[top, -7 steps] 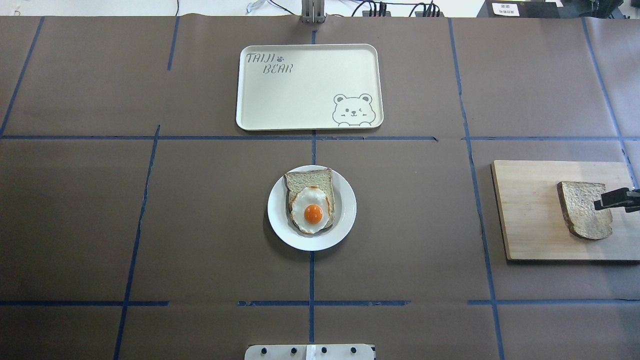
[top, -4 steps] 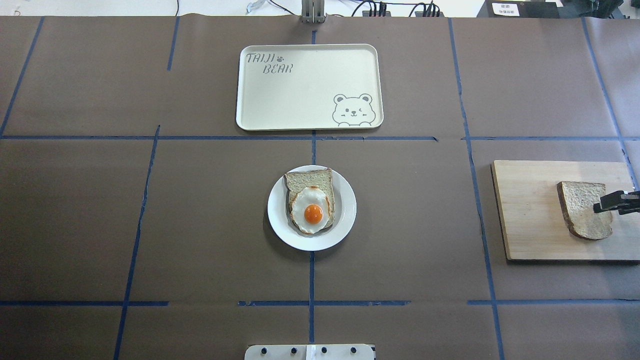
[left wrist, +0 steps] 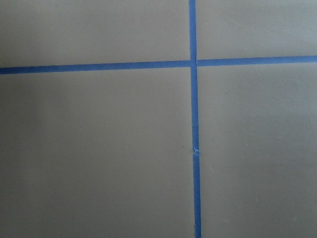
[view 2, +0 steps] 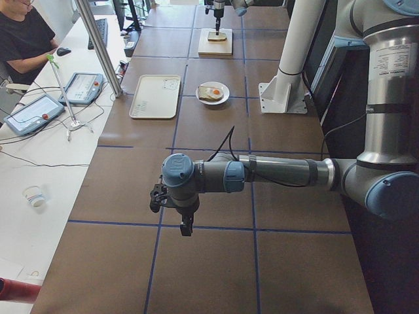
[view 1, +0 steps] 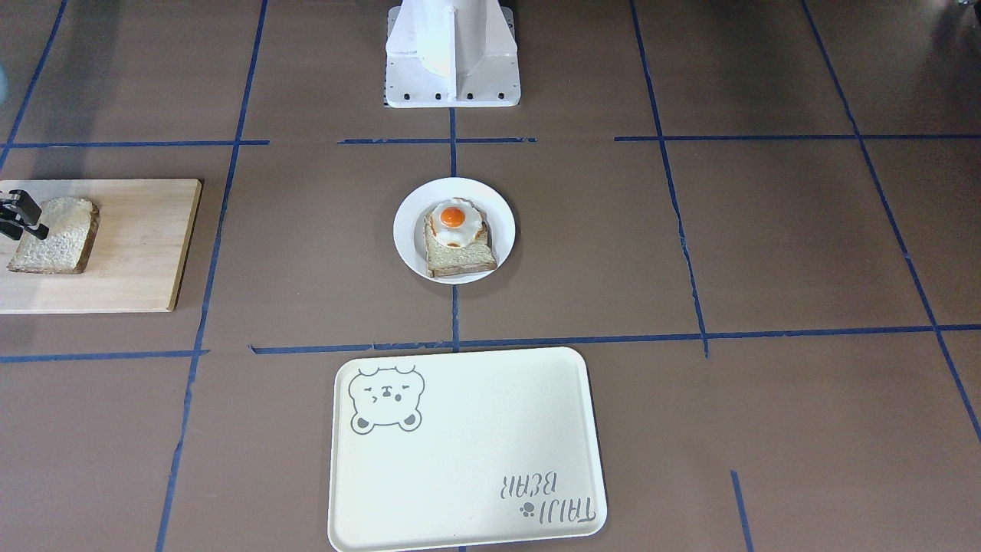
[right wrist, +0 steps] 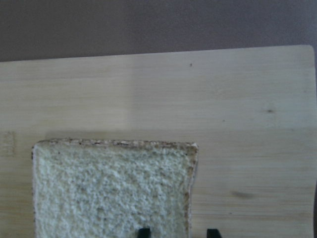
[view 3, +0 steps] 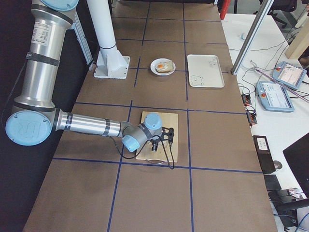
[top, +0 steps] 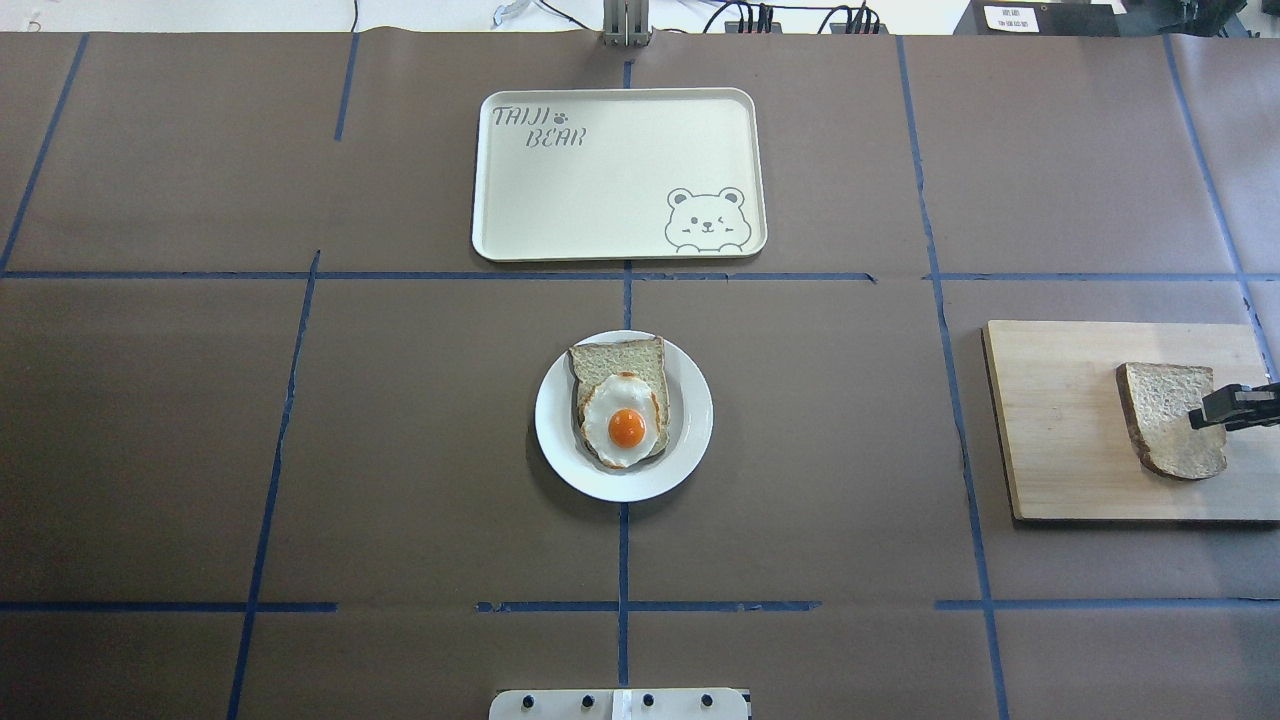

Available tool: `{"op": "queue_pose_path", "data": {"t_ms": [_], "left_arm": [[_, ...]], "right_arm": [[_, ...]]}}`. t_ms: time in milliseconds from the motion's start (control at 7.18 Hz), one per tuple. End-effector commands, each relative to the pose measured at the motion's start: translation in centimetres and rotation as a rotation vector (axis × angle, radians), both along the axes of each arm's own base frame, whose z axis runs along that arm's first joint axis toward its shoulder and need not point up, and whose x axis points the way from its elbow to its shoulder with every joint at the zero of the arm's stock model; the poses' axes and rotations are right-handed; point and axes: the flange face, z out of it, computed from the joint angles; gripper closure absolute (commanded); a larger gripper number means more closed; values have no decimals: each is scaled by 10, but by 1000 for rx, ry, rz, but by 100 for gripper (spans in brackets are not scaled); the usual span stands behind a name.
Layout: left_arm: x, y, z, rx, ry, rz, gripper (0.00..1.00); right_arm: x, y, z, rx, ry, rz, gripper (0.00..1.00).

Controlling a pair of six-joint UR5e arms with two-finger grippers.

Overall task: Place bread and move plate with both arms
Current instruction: 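Lower the right gripper onto the bread slice on the wooden board and grasp it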

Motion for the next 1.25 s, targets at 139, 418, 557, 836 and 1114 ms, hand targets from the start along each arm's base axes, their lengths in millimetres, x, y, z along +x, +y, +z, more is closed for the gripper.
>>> {"op": "queue_pose_path", "data": {"t_ms": [139, 418, 557, 836, 1114], "left_arm": [[0, 0, 0, -1, -1, 0, 0], [0, 0, 0, -2, 0, 0, 0], [0, 0, 0, 1, 0, 0, 0], [0, 0, 0, 0, -1, -1, 0], [0, 0, 0, -3, -1, -1, 0]], "right_arm": [[0, 0, -2, 6, -4, 0, 93], [0, 0, -5, 15, -11, -6, 100], [1, 1, -10, 44, -35, -5, 100], [-1, 6, -26, 77, -122, -40, 100], [3, 5, -53, 41, -259, 8, 100]]}}
